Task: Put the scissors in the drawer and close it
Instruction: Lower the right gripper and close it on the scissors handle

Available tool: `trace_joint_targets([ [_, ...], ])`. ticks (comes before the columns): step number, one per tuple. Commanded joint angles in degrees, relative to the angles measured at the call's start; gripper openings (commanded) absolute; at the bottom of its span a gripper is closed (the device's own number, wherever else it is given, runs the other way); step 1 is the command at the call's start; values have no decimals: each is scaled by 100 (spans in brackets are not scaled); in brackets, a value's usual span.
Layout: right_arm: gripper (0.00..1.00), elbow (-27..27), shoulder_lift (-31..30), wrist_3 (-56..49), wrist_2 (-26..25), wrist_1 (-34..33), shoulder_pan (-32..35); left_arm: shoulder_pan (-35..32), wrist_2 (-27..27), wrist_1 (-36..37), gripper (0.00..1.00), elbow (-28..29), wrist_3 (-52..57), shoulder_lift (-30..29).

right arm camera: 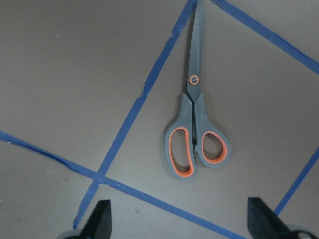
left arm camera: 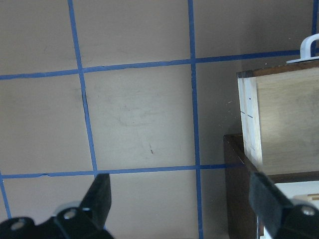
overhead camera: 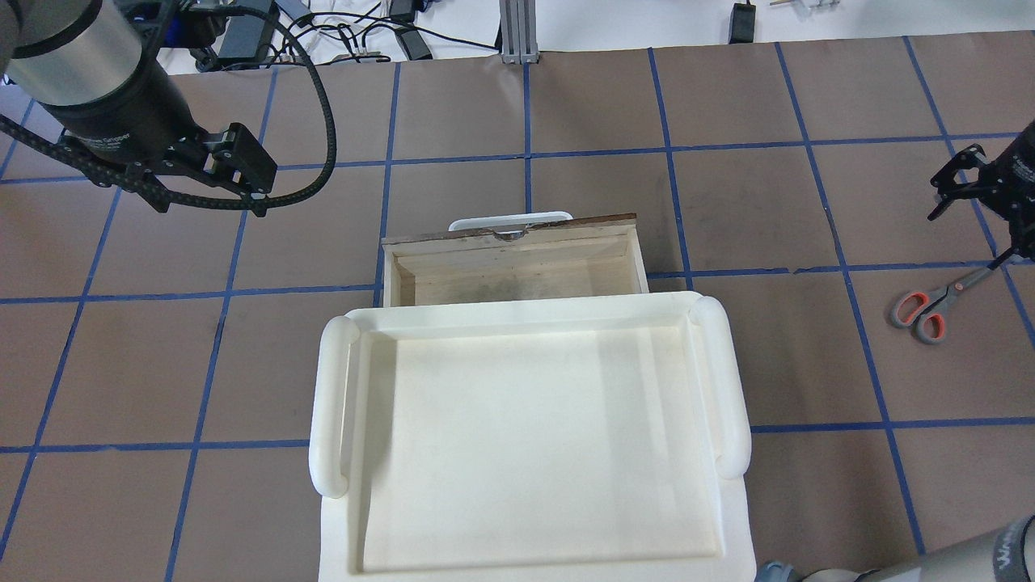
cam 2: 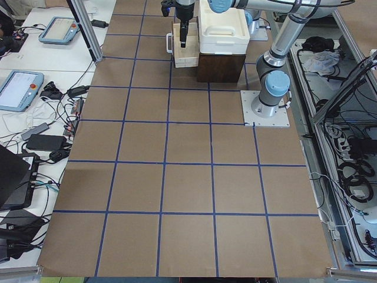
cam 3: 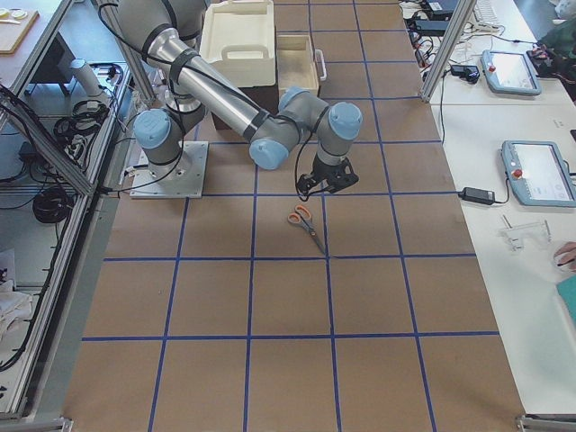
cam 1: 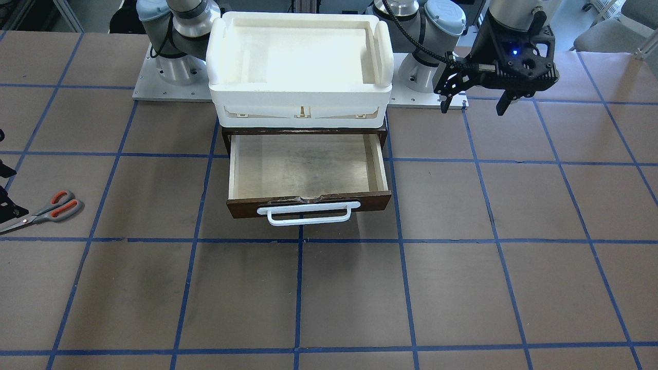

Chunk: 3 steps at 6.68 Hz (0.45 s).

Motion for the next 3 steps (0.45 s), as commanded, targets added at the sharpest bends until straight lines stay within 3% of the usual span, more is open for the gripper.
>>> trace_joint_targets([
  [1,93,691,145,-459,40,-1104,-418,0,9,0,100,0,0,0],
  [3,89,790,505,-425,74,-1355,-734,0,9,9,100,0,0,0],
])
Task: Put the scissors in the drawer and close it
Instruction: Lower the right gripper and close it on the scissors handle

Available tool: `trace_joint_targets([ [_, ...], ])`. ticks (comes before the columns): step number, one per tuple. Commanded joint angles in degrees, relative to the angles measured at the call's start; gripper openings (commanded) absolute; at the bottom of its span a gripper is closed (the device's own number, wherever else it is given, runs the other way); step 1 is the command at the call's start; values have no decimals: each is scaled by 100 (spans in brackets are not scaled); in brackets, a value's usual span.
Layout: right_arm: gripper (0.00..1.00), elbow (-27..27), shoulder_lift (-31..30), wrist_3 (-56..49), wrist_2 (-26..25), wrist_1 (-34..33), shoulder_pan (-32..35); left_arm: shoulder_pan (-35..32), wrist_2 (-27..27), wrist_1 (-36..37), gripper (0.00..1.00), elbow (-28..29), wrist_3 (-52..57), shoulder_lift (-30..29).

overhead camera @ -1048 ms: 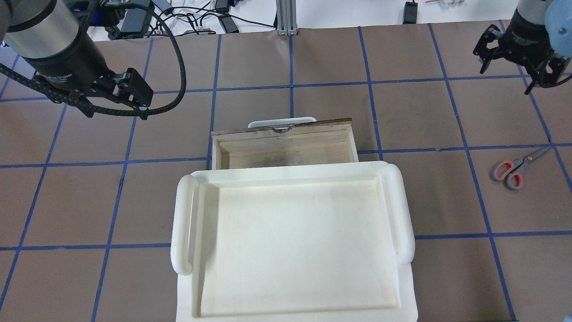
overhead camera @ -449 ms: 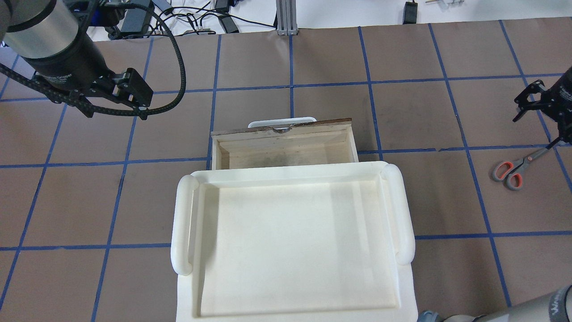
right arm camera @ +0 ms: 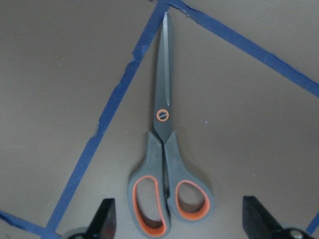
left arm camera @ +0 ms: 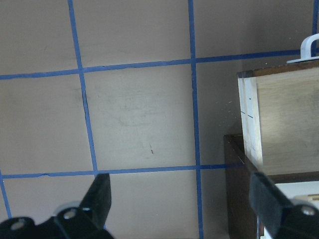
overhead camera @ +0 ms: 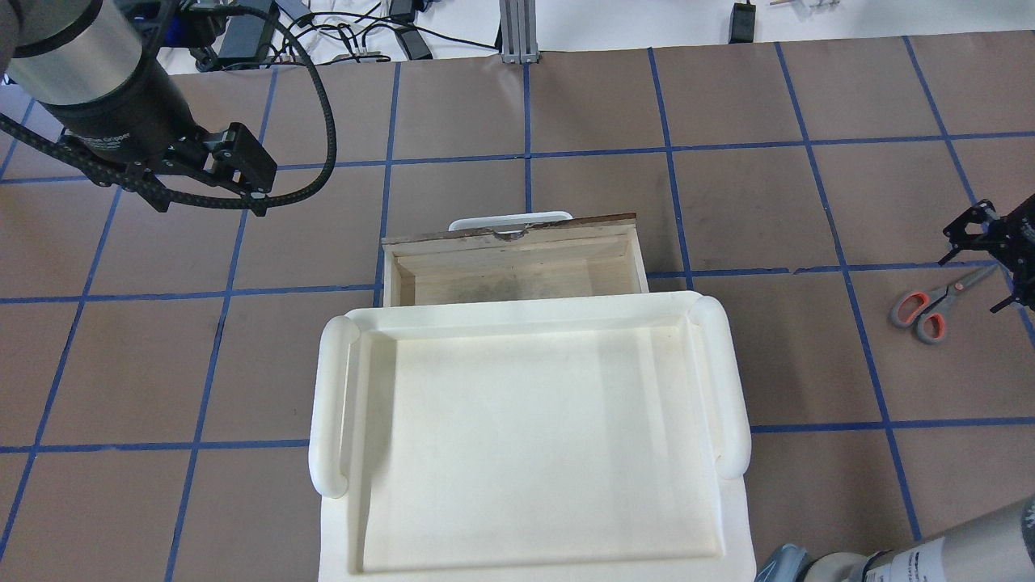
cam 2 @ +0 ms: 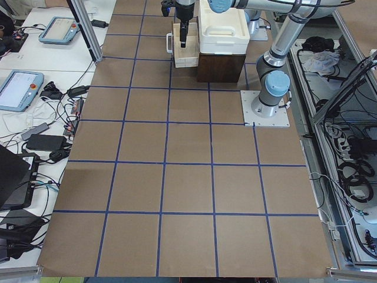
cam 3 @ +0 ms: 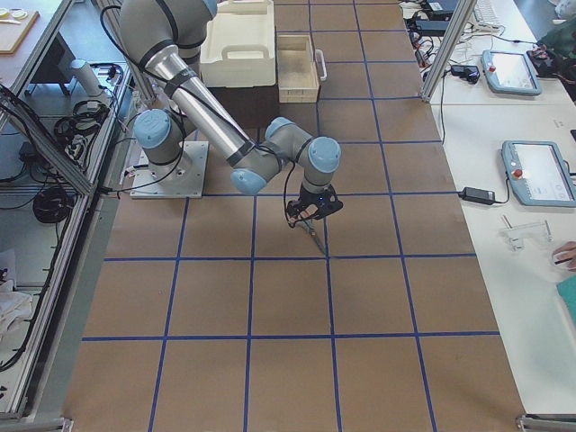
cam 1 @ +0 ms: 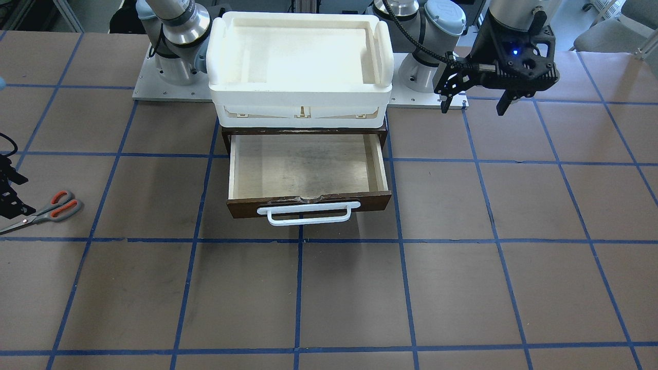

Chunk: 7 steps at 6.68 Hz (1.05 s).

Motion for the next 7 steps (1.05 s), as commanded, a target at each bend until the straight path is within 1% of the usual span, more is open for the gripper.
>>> trace_joint_targets([
  [1,86,170,209,90,30,-415,-201,0,1,3,100,0,0,0],
  [2,86,432,200,134,47,-966,-192,0,1,3,100,0,0,0],
  [3,85,426,227,204,91,-1136,-166,0,123,3,100,0,9,0],
  [5,83,408,419,205,30,-1235,-166,0,124,3,100,0,9,0],
  [7,83,321,429,231,83,-1261,-148,-9,133,3,100,0,9,0],
])
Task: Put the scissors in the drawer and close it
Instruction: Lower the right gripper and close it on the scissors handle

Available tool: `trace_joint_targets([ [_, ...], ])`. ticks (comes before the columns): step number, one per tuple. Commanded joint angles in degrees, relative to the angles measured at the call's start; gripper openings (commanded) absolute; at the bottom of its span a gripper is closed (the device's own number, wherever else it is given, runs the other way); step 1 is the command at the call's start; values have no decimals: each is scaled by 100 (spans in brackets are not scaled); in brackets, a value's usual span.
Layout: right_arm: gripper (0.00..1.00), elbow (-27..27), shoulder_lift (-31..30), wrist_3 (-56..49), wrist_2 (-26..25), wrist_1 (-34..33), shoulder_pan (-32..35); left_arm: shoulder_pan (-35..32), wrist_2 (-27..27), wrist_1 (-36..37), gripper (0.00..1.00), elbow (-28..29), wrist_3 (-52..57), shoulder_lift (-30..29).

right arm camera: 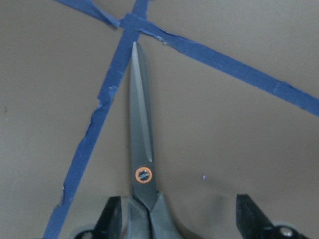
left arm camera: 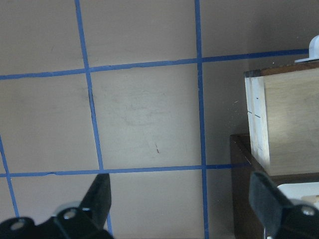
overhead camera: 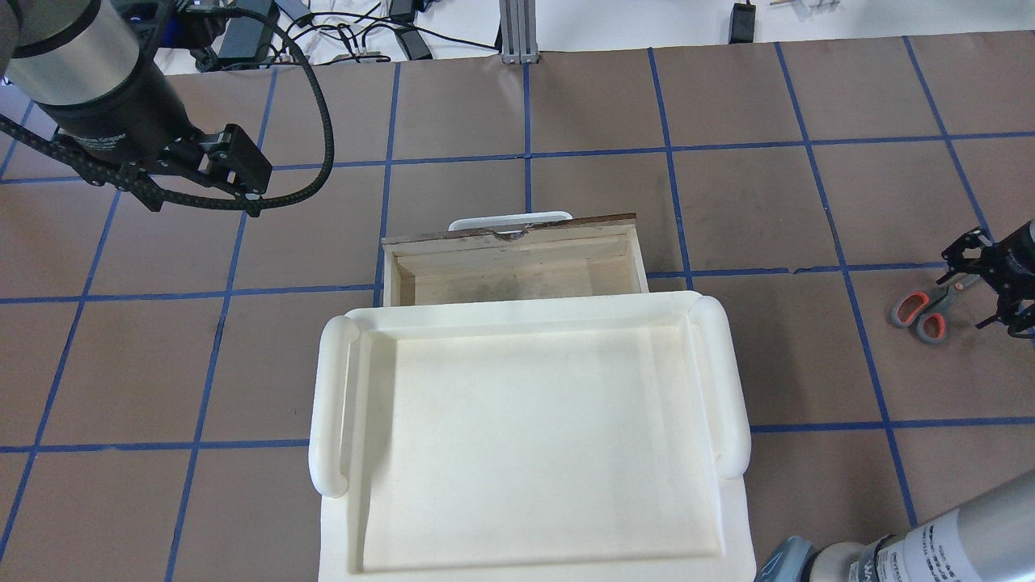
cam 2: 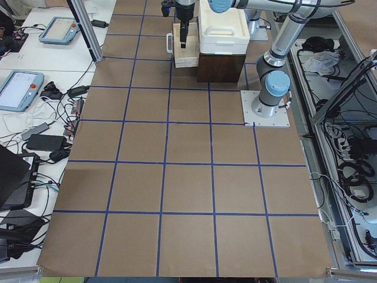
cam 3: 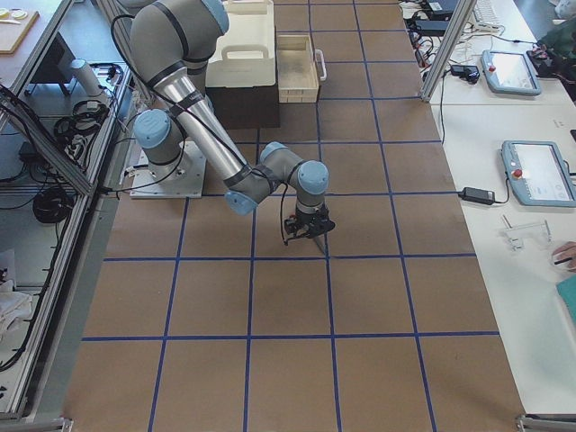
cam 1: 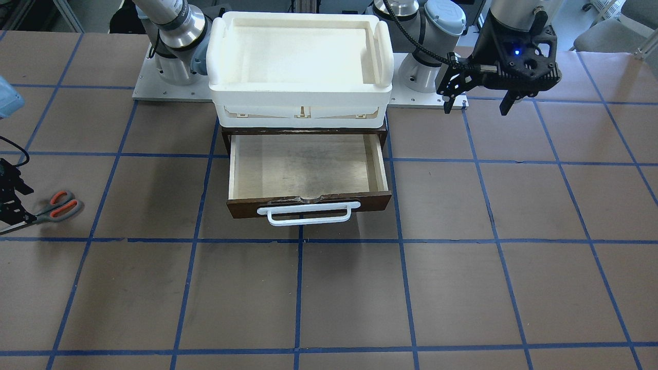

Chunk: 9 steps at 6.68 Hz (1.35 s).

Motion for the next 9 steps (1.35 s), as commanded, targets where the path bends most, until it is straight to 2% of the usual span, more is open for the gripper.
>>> trace_joint_targets([
  [1,83,-67,24,32,23,36,45,-7,50,-9,100,0,0,0],
  [5,77,-76,129,163,-3,45,168,-7,51,0,100,0,0,0],
  [6,66,-85,147,164,6,45,212,-7,42,0,100,0,0,0],
  [7,48,-94,138,146,-20,62,213,-7,51,0,100,0,0,0],
  [9,28,-198,112,6,-82,71,213,2,112,0,100,0,0,0],
])
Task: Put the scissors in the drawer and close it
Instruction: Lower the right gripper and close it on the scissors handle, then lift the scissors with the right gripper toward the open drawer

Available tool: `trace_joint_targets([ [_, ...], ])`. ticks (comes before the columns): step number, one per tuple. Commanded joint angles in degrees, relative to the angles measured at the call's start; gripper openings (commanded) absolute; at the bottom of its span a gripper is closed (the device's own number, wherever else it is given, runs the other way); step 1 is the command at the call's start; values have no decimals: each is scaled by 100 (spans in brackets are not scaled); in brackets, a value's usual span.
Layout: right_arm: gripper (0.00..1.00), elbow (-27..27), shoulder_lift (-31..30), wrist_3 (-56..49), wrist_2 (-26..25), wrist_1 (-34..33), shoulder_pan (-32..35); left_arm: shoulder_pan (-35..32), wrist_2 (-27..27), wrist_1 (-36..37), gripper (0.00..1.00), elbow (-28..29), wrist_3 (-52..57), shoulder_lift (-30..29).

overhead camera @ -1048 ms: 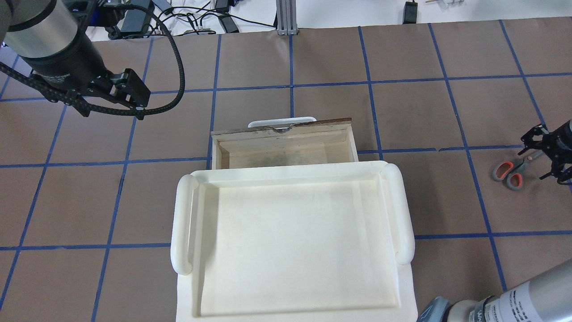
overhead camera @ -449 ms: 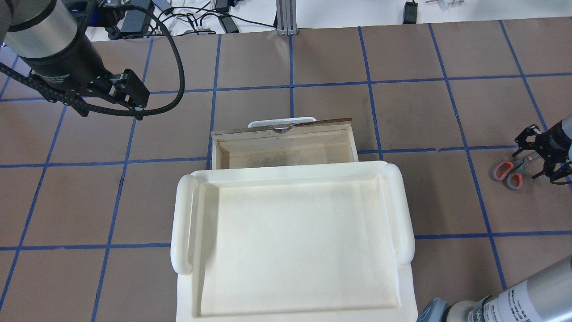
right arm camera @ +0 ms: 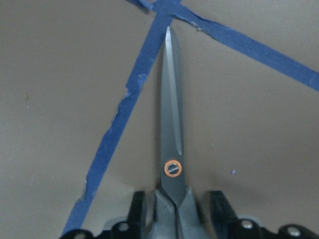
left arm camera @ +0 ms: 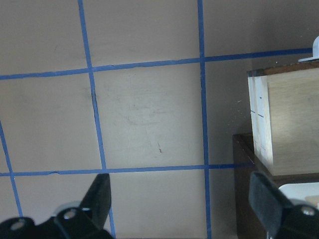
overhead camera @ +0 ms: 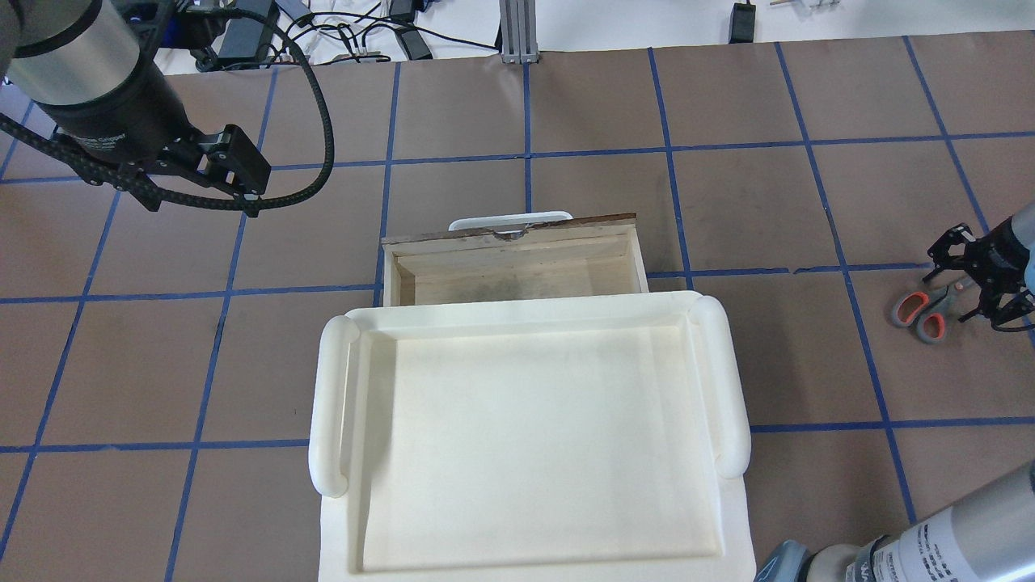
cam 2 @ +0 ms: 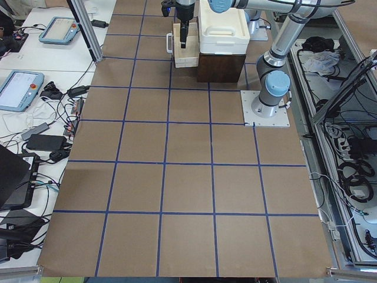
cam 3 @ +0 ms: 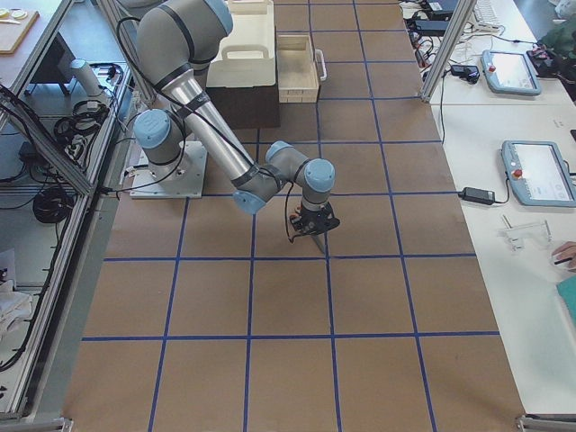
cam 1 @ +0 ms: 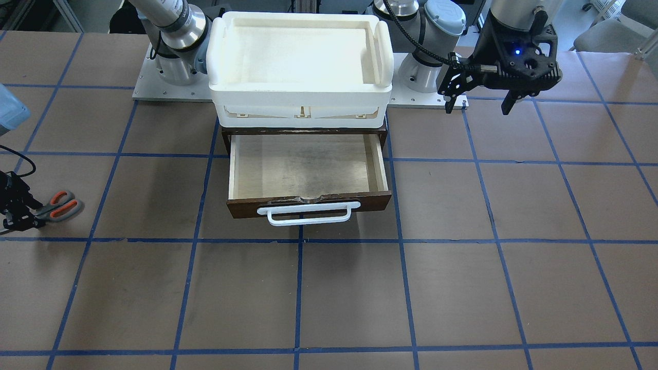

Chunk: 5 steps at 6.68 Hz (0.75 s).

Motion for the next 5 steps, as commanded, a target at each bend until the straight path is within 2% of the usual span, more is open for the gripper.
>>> trace_joint_targets([
  [1,20,-107,-6,-249,-16,21,4,7,55,0,100,0,9,0],
  [2,5,-107,-6,-243,-8,143,4,7,55,0,100,0,9,0],
  [3,0,-125,-32,-234,-8,309,4,7,55,0,100,0,18,0],
  [4,0,-194,-163,-181,53,433,4,7,55,0,100,0,18,0],
  [5,0,-369,-373,185,80,895,64,7,55,0,100,0,18,0],
])
